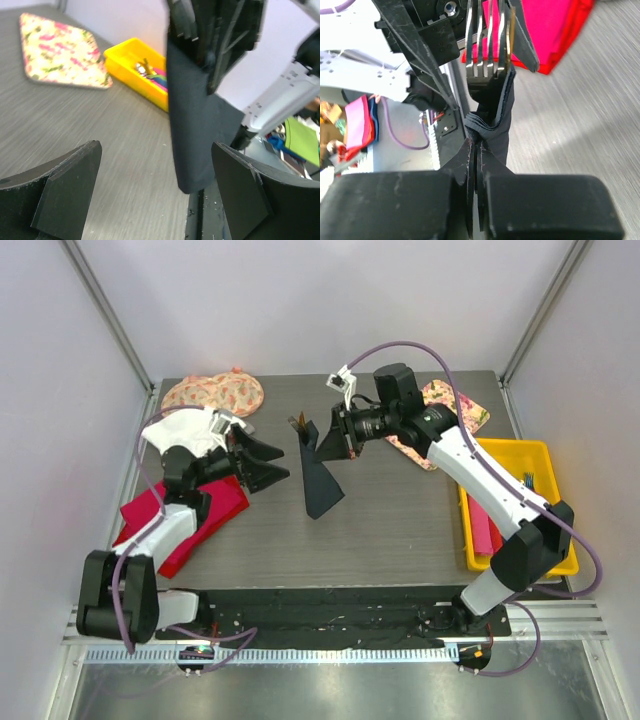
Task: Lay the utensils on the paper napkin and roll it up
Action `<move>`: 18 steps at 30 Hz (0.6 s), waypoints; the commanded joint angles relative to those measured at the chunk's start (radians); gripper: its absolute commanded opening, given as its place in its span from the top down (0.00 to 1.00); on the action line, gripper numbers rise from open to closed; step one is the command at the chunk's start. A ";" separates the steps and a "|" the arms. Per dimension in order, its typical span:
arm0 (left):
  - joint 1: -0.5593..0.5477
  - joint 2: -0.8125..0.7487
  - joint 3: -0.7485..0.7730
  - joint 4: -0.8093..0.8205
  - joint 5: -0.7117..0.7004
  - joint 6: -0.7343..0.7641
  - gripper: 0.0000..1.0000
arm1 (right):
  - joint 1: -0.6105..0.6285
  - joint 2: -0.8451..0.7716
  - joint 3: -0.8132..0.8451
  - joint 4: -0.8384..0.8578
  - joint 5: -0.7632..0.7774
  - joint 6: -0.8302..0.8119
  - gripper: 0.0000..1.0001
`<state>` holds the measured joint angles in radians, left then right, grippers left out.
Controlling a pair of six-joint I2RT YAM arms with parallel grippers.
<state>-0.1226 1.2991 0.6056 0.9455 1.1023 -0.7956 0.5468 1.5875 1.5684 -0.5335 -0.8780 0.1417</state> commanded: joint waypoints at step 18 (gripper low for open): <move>-0.126 -0.271 -0.007 0.022 -0.013 0.041 0.02 | 0.235 -0.126 0.171 -0.112 0.097 -0.231 0.99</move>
<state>-0.2287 1.0676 0.5987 0.9443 1.1030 -0.7807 0.7490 1.5181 1.6783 -0.6521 -0.8070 -0.0223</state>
